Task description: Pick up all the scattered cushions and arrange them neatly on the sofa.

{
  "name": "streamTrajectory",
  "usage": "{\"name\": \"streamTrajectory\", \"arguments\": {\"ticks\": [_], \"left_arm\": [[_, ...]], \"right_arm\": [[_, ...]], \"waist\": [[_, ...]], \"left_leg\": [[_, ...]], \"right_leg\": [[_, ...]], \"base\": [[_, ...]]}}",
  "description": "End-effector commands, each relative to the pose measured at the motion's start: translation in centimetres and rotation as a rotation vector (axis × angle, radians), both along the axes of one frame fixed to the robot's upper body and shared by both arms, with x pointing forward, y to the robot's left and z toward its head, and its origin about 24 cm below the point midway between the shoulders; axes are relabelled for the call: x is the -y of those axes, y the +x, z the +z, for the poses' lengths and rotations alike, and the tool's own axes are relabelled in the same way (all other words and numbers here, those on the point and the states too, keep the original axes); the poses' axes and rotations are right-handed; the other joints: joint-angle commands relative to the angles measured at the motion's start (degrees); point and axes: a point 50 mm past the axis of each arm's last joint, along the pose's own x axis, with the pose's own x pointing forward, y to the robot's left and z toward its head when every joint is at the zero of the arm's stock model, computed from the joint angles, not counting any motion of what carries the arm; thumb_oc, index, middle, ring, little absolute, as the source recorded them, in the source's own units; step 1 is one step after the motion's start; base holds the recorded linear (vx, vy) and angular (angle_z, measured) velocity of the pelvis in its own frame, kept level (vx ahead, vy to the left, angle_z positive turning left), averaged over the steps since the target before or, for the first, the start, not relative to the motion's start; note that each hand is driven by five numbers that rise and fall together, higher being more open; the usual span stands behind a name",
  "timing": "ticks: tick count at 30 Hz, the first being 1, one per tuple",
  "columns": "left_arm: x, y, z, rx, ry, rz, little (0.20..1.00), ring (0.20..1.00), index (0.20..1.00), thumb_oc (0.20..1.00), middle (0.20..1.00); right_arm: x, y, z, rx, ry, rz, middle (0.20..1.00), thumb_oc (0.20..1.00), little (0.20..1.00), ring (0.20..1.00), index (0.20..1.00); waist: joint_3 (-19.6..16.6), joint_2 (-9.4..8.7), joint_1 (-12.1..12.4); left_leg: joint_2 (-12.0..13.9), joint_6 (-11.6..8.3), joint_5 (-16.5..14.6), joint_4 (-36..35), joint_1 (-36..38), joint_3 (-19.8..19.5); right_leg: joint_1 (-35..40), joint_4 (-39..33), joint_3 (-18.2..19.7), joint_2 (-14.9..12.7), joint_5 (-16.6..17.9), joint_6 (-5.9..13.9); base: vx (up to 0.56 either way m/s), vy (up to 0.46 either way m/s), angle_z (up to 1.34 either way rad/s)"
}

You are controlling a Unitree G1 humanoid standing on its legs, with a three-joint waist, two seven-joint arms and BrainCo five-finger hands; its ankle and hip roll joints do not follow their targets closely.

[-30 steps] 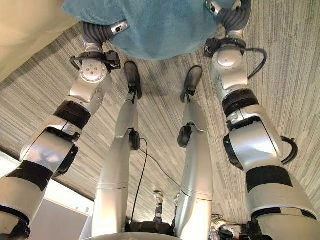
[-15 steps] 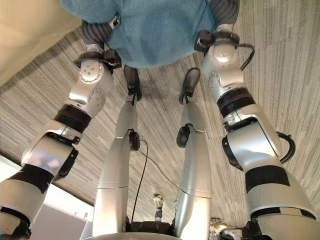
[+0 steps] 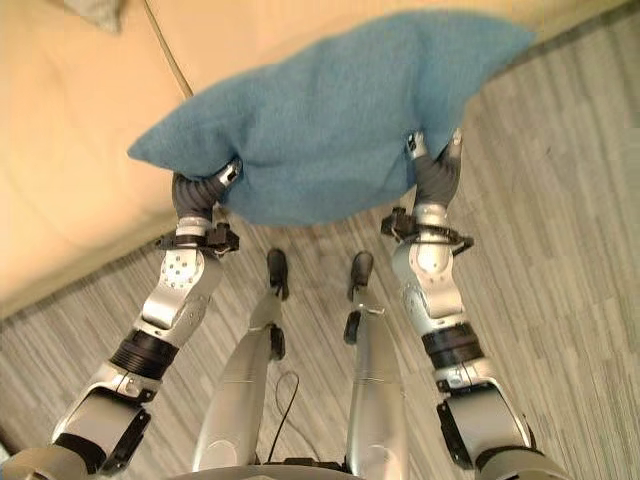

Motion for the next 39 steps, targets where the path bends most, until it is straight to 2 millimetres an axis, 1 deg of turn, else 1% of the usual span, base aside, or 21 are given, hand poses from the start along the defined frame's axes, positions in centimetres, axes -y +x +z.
{"name": "streamTrajectory", "arguments": {"ticks": [1, 2, 5, 10, 15, 20, 22, 23, 25, 26, 27, 28, 29, 30, 32, 33, 34, 35, 36, 37, 39], "left_arm": [[4.0, -1.6, 6.0, 0.354, 0.039, -0.225, 0.200, 0.200, 0.200, 0.200, 0.200], [3.4, -2.1, 4.9, 0.328, 0.063, -0.215, 0.200, 0.200, 0.200, 0.200, 0.200], [2.6, -2.7, 3.0, 0.264, 0.082, -0.213, 0.200, 0.200, 0.200, 0.200, 0.200], [1.3, -3.7, 0.3, 0.151, 0.086, -0.200, 0.200, 0.200, 0.200, 0.200, 0.200], [0.4, -4.7, -1.8, 0.055, 0.071, -0.181, 0.200, 0.200, 0.200, 0.200, 0.200], [0.4, -5.0, -2.7, 0.012, 0.054, -0.181, 0.200, 0.200, 0.200, 0.200, 0.200], [0.6, -5.0, -2.6, 0.017, 0.054, -0.183, 0.200, 0.200, 0.200, 0.200, 0.200], [1.2, -4.8, -1.9, 0.047, 0.057, -0.197, 0.200, 0.200, 0.200, 0.200, 0.200], [1.4, -4.7, -1.6, 0.062, 0.054, -0.204, 0.200, 0.200, 0.200, 0.200, 0.200], [1.6, -4.7, -1.8, 0.054, 0.050, -0.216, 0.200, 0.200, 0.200, 0.200, 0.200], [1.8, -4.6, -1.8, 0.048, 0.046, -0.225, 0.200, 0.200, 0.200, 0.200, 0.200], [1.8, -4.5, -1.8, 0.044, 0.044, -0.228, 0.200, 0.200, 0.200, 0.200, 0.200], [1.8, -4.5, -1.8, 0.042, 0.048, -0.231, 0.200, 0.200, 0.200, 0.200, 0.200], [1.8, -4.4, -1.7, 0.044, 0.071, -0.230, 0.200, 0.200, 0.200, 0.200, 0.200], [1.3, -4.4, -1.6, 0.049, 0.084, -0.209, 0.200, 0.200, 0.200, 0.200, 0.200], [1.1, -4.5, -1.7, 0.046, 0.084, -0.203, 0.200, 0.200, 0.200, 0.200, 0.200], [0.8, -4.6, -1.8, 0.040, 0.086, -0.197, 0.200, 0.200, 0.200, 0.200, 0.200], [1.1, -4.9, -2.0, 0.036, 0.075, -0.215, 0.200, 0.200, 0.200, 0.200, 0.200], [1.0, -4.9, -2.0, 0.036, 0.075, -0.215, 0.200, 0.200, 0.200, 0.200, 0.200], [1.0, -4.9, -2.0, 0.033, 0.061, -0.218, 0.200, 0.200, 0.200, 0.200, 0.200], [1.7, -4.8, -2.0, 0.028, 0.048, -0.242, 0.200, 0.200, 0.200, 0.200, 0.200]], "right_arm": [[-3.9, -1.3, 4.1, 0.270, -0.076, 0.184, 0.200, 0.200, 0.200, 0.200, 0.200], [-3.3, -2.0, 2.8, 0.234, -0.089, 0.168, 0.200, 0.200, 0.200, 0.200, 0.200], [-2.2, -3.3, 1.5, 0.193, -0.134, 0.151, 0.200, 0.200, 0.200, 0.200, 0.200], [-1.1, -5.0, -0.1, 0.134, -0.183, 0.124, 0.200, 0.200, 0.200, 0.200, 0.200], [0.0, -6.5, -1.5, 0.071, -0.243, 0.065, 0.200, 0.200, 0.200, 0.200, 0.200], [0.4, -7.2, -2.4, 0.034, -0.246, 0.054, 0.200, 0.200, 0.200, 0.200, 0.200], [0.3, -7.1, -2.6, 0.022, -0.249, 0.056, 0.200, 0.200, 0.200, 0.200, 0.200], [0.4, -6.8, -2.4, 0.029, -0.262, 0.050, 0.200, 0.200, 0.200, 0.200, 0.200], [0.4, -6.6, -2.3, 0.030, -0.276, 0.048, 0.200, 0.200, 0.200, 0.200, 0.200], [0.5, -6.5, -2.3, 0.027, -0.280, 0.051, 0.200, 0.200, 0.200, 0.200, 0.200], [0.5, -6.5, -2.3, 0.022, -0.278, 0.048, 0.200, 0.200, 0.200, 0.200, 0.200], [0.4, -6.4, -2.5, 0.011, -0.261, 0.051, 0.200, 0.200, 0.200, 0.200, 0.200], [0.3, -6.4, -2.5, 0.008, -0.254, 0.054, 0.200, 0.200, 0.200, 0.200, 0.200], [-0.2, -6.4, -2.8, -0.003, -0.246, 0.066, 0.200, 0.200, 0.200, 0.200, 0.200], [-1.0, -6.2, -2.9, -0.009, -0.235, 0.092, 0.200, 0.200, 0.200, 0.200, 0.200], [-1.1, -6.2, -3.0, -0.015, -0.240, 0.095, 0.200, 0.200, 0.200, 0.200, 0.200], [-1.2, -6.2, -3.1, -0.019, -0.246, 0.106, 0.200, 0.200, 0.200, 0.200, 0.200], [-0.9, -6.6, -3.4, -0.028, -0.254, 0.091, 0.200, 0.200, 0.200, 0.200, 0.200], [-0.9, -6.6, -3.4, -0.027, -0.254, 0.091, 0.200, 0.200, 0.200, 0.200, 0.200], [-0.6, -6.7, -3.4, -0.030, -0.258, 0.079, 0.200, 0.200, 0.200, 0.200, 0.200], [0.1, -7.0, -3.1, -0.020, -0.251, 0.049, 0.200, 0.200, 0.200, 0.200, 0.200]], "waist": [[-4.7, -0.59, -0.5], [-6.1, -0.55, -0.8], [-8.6, -0.72, -1.5], [-12.6, -0.87, -2.4], [-15.7, -1.03, -3.4], [-16.6, -1.59, -4.4], [-15.9, -2.00, -4.2], [-15.3, -2.56, -3.5], [-15.4, -2.38, -3.5], [-15.7, -1.97, -3.8], [-15.8, -1.98, -3.9], [-15.7, -1.87, -4.3], [-15.5, -1.80, -4.4], [-14.5, -1.81, -4.4], [-13.6, -2.27, -3.2], [-13.5, -2.30, -2.5], [-13.9, -2.39, -1.3], [-14.0, -2.62, -1.5], [-14.1, -2.72, -1.5], [-14.2, -2.78, -1.7], [-14.6, -2.79, -2.2]], "left_leg": [[-0.3, -4.63, -3.7, 0.9, 3.1, -2.0], [-0.2, -4.36, -4.1, -0.2, 7.1, -1.5], [0.3, -4.06, -4.8, -1.8, 13.1, -0.8], [1.5, -3.54, -6.0, -3.8, 21.0, 0.6], [2.9, -3.66, -7.4, -4.1, 26.8, 1.6], [3.7, -3.14, -10.2, 0.0, 28.3, 1.0], [2.8, -3.08, -11.0, 2.3, 27.7, -1.6], [-2.4, -2.45, -12.4, 3.6, 25.2, -9.5], [-4.5, -1.57, -13.3, 3.5, 25.0, -12.4], [-4.8, -0.79, -13.7, 2.5, 25.9, -12.3], [-4.6, -0.66, -13.4, 2.2, 26.3, -11.2], [-4.1, -0.02, -13.2, 1.2, 27.3, -8.8], [-3.9, 0.23, -13.2, 0.7, 27.5, -7.6], [-3.1, 0.91, -13.0, -0.8, 28.8, -3.0], [-2.6, 1.36, -13.6, -1.6, 30.2, 0.8], [-2.4, 1.37, -14.1, -1.9, 31.0, 1.8], [-2.0, 1.24, -14.4, -2.5, 31.9, 3.5], [-1.6, 0.96, -15.7, -1.7, 33.3, 4.6], [-1.7, 0.98, -15.5, -1.7, 33.1, 4.7], [-1.6, 0.94, -15.9, -1.0, 33.0, 4.8], [-1.1, 0.21, -17.6, 3.1, 32.5, 4.7]], "right_leg": [[10.0, -12.2, -1.2, 0.6, 2.7, 5.92], [14.3, -13.5, -1.2, 1.0, 2.3, 6.00], [20.4, -15.2, -1.1, 1.5, 1.9, 6.06], [27.5, -16.9, -0.1, 2.2, 1.1, 6.12], [32.9, -17.9, 1.3, 3.7, -0.5, 5.55], [35.9, -19.5, 3.8, 5.3, -0.9, 4.58], [36.0, -19.5, 5.0, 5.2, -0.6, 4.36], [35.9, -20.0, 7.4, 5.4, 0.5, 4.43], [35.6, -20.1, 9.6, 5.7, 1.2, 4.71], [35.4, -19.9, 11.1, 5.8, 1.4, 5.08], [35.3, -19.6, 11.8, 5.5, 1.5, 5.43], [34.5, -18.6, 12.9, 5.3, 1.6, 6.22], [33.9, -18.0, 13.4, 5.2, 1.6, 6.60], [31.1, -14.1, 14.8, 5.6, 1.4, 7.86], [28.3, -12.2, 10.7, 5.0, 2.4, 8.70], [28.2, -12.3, 7.2, 4.0, 2.5, 8.66], [28.2, -12.7, -2.1, 1.6, 3.0, 8.05], [30.0, -14.6, -4.9, 1.9, 1.8, 7.43], [29.9, -14.8, -4.8, 1.9, 2.0, 7.38], [30.0, -15.3, -3.1, 2.5, 2.0, 7.19], [31.8, -17.4, -2.4, 3.5, 2.0, 5.93]], "base": [[0.15, 0.007, -0.06], [0.16, 0.013, -0.08], [0.15, 0.002, -0.12], [0.14, -0.017, -0.11], [0.11, -0.090, -0.13], [0.05, -0.088, -0.16], [-0.02, 0.000, -0.56], [-0.01, 0.044, -0.63], [0.06, 0.114, -0.47], [0.10, 0.185, -1.02], [0.08, 0.273, -1.21], [0.03, 0.233, -1.10], [-0.04, 0.323, -1.90], [-0.06, 0.259, -2.54], [-0.02, 0.143, -2.29], [0.07, -0.012, -1.59], [0.17, -0.127, -1.69], [0.15, -0.129, -1.48], [0.14, -0.132, -0.90], [0.10, -0.103, 0.24], [0.16, -0.175, 0.46]]}}
